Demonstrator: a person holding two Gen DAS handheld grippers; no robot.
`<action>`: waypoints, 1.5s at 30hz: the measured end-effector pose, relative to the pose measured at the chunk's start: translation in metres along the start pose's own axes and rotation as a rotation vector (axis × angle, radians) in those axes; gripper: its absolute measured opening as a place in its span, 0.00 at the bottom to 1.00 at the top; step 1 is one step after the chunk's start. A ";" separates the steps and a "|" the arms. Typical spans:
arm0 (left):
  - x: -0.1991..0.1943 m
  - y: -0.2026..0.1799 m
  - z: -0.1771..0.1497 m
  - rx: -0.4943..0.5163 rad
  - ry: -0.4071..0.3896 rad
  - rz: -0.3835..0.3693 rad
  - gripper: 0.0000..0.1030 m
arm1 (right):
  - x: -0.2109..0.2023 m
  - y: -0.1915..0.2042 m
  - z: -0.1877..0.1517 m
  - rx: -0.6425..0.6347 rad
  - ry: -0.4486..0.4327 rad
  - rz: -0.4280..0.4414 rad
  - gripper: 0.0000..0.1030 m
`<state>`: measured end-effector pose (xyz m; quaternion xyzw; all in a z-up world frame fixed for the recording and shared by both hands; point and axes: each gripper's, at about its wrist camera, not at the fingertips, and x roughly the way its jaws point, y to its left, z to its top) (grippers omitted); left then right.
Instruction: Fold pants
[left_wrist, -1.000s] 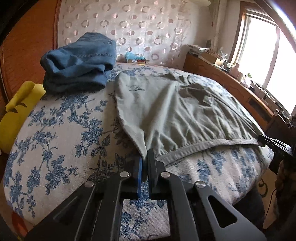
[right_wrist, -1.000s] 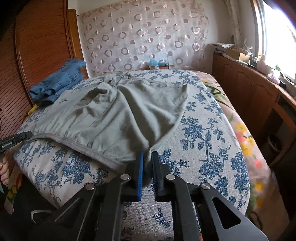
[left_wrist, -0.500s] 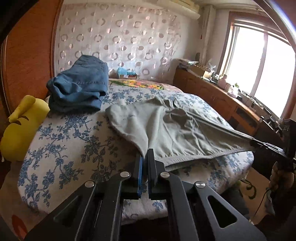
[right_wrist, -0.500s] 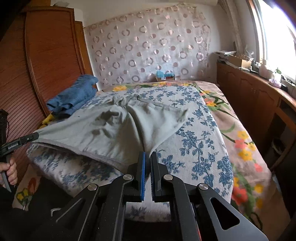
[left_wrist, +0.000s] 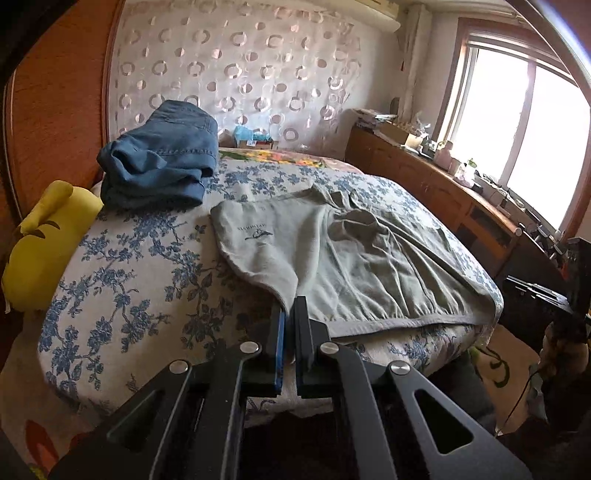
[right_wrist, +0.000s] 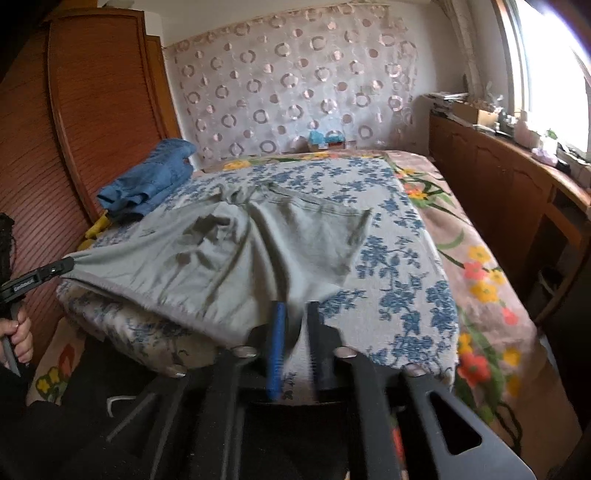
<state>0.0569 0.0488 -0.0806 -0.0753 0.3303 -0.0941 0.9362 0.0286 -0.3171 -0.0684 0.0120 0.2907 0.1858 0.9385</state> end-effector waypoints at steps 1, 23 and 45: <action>0.001 -0.001 0.000 0.003 0.003 -0.002 0.05 | 0.000 -0.001 0.000 0.002 -0.001 -0.005 0.32; 0.047 -0.124 0.053 0.258 0.040 -0.155 0.05 | 0.012 0.009 0.012 0.007 -0.031 -0.005 0.40; 0.054 -0.201 0.064 0.346 0.057 -0.205 0.10 | 0.006 -0.010 0.002 0.042 -0.037 -0.010 0.40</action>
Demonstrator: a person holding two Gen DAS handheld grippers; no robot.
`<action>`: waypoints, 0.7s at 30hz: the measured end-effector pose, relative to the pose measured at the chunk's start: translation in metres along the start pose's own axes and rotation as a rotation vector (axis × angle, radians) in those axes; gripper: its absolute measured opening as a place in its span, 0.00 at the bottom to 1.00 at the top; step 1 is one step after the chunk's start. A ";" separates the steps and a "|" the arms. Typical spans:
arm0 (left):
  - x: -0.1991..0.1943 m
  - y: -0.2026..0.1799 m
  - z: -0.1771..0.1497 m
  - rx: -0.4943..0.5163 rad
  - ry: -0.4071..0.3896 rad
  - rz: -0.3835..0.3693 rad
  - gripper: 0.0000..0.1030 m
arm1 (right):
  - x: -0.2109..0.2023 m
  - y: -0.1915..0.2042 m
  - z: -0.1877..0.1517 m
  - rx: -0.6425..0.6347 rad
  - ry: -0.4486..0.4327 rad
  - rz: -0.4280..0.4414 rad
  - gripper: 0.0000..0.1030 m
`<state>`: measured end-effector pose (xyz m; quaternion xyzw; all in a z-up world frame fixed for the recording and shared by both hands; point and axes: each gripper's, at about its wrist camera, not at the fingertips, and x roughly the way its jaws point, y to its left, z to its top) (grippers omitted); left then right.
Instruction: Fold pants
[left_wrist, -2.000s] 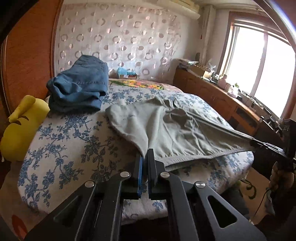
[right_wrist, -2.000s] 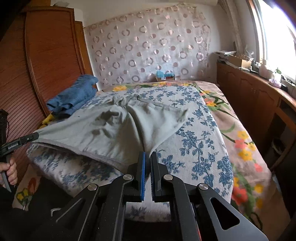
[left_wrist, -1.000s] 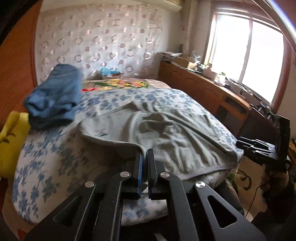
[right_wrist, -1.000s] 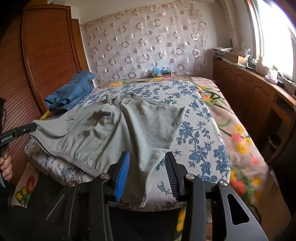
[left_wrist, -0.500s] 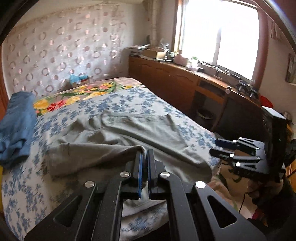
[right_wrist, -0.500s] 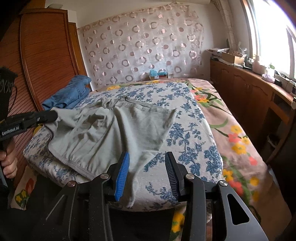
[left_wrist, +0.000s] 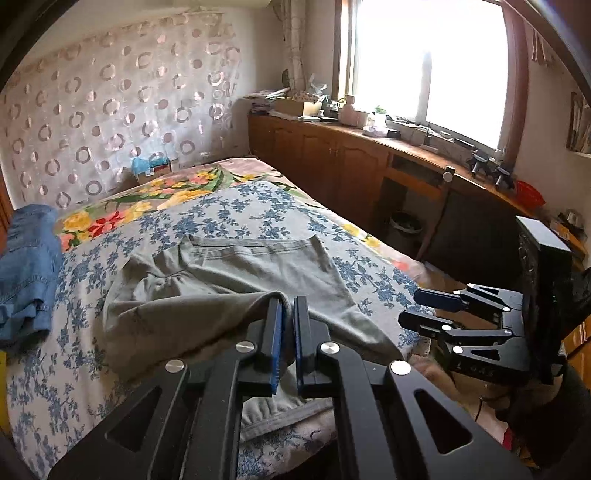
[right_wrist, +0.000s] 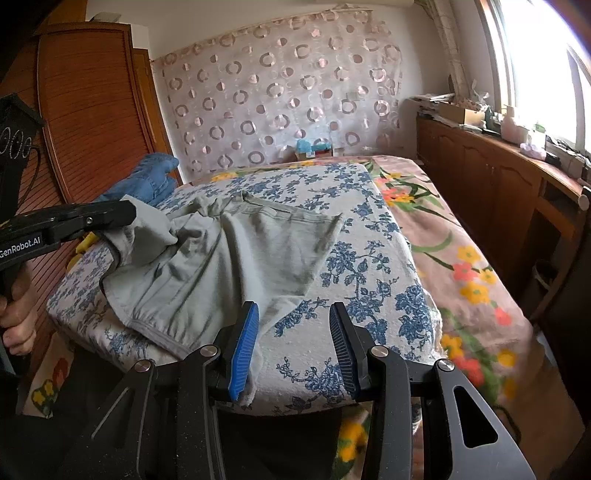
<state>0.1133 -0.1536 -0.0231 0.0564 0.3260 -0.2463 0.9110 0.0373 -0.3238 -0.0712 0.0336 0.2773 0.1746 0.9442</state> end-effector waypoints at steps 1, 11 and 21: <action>-0.001 0.003 0.000 -0.010 0.001 -0.008 0.20 | 0.001 0.000 0.000 0.000 0.001 0.001 0.40; -0.030 0.045 -0.021 -0.101 -0.050 0.054 0.52 | 0.017 0.026 0.007 -0.036 0.007 0.038 0.40; -0.009 0.079 -0.063 -0.150 0.025 0.129 0.52 | 0.051 0.048 0.006 -0.080 0.054 0.111 0.34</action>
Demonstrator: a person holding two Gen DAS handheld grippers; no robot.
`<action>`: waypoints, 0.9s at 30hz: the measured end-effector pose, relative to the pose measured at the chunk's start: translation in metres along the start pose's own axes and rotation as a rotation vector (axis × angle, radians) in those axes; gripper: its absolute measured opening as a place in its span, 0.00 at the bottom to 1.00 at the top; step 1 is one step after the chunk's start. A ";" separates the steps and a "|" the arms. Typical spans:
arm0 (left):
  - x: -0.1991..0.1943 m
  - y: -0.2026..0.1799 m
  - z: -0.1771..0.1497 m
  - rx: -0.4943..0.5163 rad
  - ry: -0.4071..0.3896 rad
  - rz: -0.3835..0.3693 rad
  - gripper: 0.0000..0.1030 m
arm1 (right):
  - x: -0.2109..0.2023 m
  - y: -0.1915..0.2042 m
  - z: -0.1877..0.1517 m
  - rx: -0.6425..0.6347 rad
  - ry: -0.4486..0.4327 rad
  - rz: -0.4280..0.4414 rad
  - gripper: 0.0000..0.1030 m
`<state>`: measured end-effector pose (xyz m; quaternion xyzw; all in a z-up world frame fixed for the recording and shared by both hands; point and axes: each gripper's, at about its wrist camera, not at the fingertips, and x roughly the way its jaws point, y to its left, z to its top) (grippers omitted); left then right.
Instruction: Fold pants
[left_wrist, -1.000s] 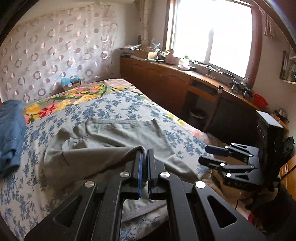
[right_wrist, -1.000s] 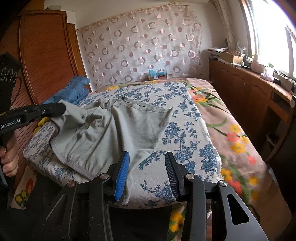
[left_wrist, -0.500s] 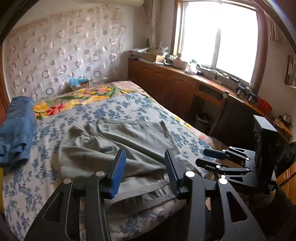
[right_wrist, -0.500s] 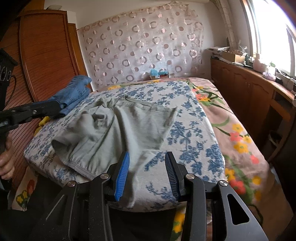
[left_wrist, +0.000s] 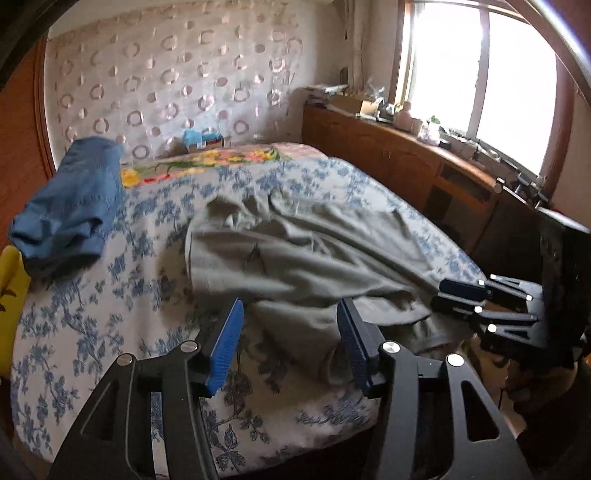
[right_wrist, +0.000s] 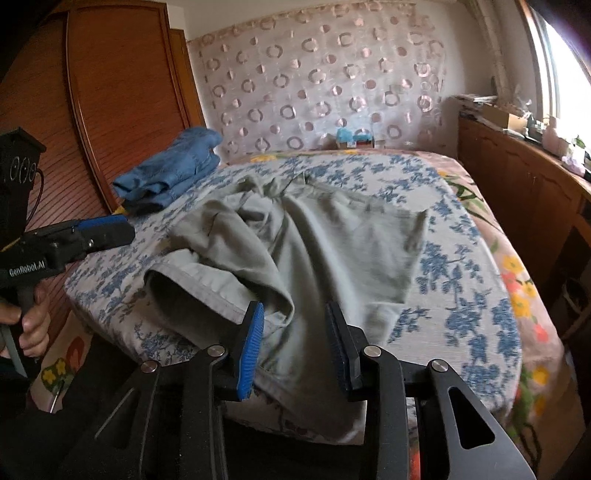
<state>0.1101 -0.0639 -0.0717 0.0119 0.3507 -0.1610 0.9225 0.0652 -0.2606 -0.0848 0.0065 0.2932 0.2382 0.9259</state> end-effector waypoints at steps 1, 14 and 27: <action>0.006 0.002 -0.004 -0.004 0.020 -0.001 0.52 | 0.004 0.000 0.000 0.000 0.007 0.002 0.34; 0.039 0.009 -0.032 -0.033 0.129 -0.002 0.52 | 0.028 0.007 0.011 -0.018 0.052 -0.005 0.34; 0.027 0.010 -0.030 -0.055 0.077 -0.015 0.52 | 0.030 0.012 0.019 -0.071 0.038 0.032 0.03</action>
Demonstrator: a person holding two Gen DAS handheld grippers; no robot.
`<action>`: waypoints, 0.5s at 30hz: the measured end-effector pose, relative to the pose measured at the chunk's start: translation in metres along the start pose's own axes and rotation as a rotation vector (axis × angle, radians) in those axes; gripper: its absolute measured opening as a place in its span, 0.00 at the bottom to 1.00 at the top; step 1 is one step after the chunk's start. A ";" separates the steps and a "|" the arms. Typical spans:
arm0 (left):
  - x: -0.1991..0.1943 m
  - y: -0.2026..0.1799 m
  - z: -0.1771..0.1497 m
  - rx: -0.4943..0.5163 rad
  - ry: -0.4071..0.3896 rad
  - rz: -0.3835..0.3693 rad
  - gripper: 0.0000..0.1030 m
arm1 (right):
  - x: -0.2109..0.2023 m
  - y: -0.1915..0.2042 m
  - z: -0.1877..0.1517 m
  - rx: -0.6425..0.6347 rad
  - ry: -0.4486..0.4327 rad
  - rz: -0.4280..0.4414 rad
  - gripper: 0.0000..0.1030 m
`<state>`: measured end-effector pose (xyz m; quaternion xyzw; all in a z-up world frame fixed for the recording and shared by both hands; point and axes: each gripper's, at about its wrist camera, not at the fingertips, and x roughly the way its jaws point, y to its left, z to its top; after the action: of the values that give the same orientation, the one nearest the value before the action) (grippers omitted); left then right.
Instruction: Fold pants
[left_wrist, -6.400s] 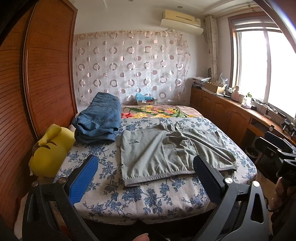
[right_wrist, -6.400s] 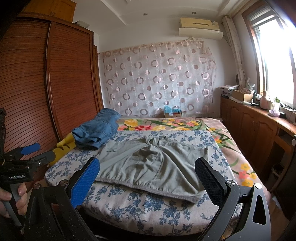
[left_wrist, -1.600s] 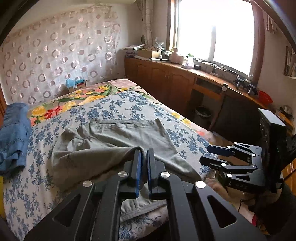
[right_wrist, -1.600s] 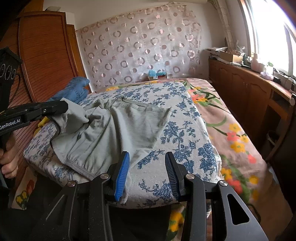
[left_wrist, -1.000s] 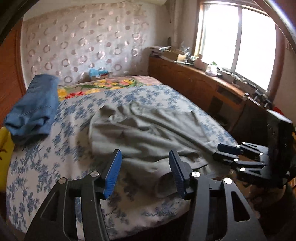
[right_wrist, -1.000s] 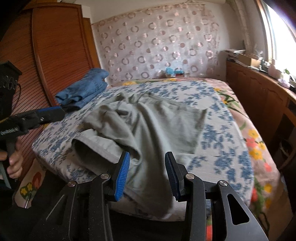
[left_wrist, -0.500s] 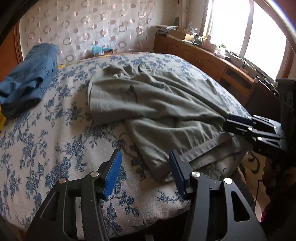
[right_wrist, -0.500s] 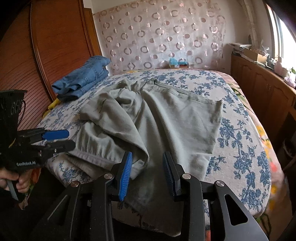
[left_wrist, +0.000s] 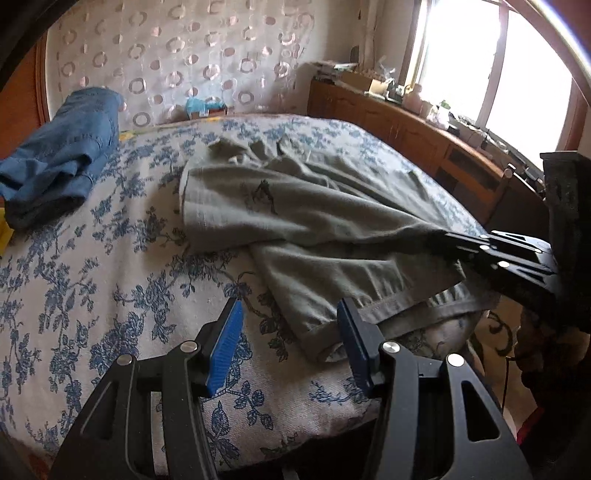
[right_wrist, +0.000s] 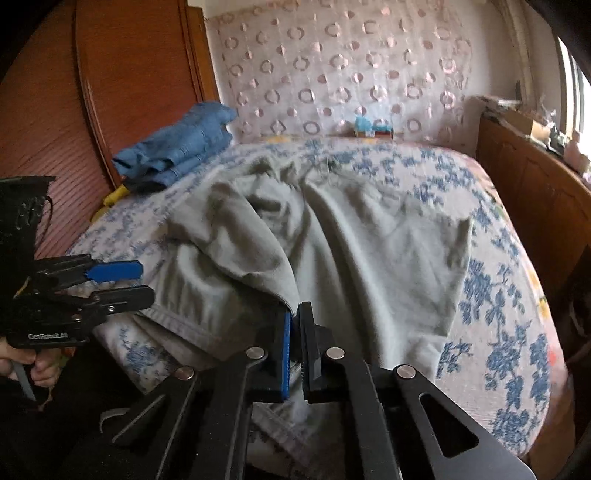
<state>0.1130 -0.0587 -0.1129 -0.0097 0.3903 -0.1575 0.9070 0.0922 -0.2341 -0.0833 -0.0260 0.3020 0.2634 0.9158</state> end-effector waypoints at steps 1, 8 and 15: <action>-0.003 0.000 0.000 0.002 -0.007 -0.003 0.52 | -0.006 0.000 0.000 0.005 -0.019 0.008 0.03; -0.013 -0.007 0.005 0.014 -0.034 -0.009 0.52 | -0.050 0.005 0.000 -0.001 -0.070 0.019 0.02; -0.014 -0.016 0.013 0.044 -0.036 -0.020 0.52 | -0.078 -0.009 -0.016 0.021 -0.069 -0.025 0.02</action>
<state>0.1088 -0.0709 -0.0919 0.0037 0.3704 -0.1749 0.9123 0.0344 -0.2814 -0.0531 -0.0112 0.2726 0.2497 0.9291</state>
